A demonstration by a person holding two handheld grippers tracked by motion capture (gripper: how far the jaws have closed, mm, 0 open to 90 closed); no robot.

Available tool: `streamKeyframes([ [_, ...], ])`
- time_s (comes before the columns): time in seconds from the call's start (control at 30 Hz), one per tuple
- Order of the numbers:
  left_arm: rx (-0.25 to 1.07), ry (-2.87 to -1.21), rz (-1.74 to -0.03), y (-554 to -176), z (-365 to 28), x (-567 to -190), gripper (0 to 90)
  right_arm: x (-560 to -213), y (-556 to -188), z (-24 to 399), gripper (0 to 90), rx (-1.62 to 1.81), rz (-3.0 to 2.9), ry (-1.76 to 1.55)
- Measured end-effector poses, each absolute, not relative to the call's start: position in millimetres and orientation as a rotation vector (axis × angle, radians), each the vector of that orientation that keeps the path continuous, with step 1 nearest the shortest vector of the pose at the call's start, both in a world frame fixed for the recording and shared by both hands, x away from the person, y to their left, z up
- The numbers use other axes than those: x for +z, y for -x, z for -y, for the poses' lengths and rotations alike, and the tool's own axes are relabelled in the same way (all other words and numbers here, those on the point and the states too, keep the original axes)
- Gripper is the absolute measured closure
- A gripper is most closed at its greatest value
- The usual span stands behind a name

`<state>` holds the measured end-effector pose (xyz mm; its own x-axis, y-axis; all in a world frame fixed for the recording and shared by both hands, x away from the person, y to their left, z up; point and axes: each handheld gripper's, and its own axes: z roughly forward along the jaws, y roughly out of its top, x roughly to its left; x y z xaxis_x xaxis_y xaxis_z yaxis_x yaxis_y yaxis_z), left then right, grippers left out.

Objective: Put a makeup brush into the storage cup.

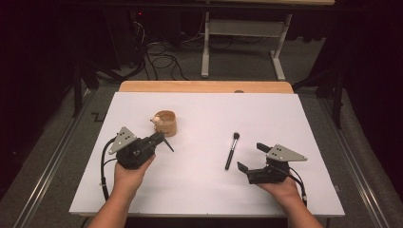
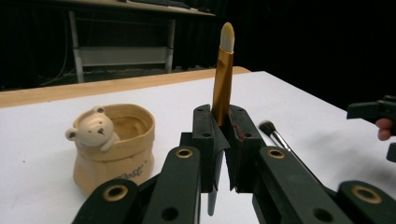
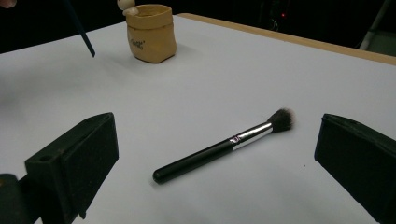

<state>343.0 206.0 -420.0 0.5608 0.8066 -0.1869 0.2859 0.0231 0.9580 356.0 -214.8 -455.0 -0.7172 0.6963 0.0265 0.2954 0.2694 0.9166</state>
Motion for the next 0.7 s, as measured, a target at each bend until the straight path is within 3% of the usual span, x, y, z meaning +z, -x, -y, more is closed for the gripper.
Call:
streamKeyframes([
  [0.7,0.585,-1.502,-1.016,-362.0,-218.9,-398.7,83.1,-455.4,-356.5,216.9,0.4,1.441,-2.162,-0.915],
])
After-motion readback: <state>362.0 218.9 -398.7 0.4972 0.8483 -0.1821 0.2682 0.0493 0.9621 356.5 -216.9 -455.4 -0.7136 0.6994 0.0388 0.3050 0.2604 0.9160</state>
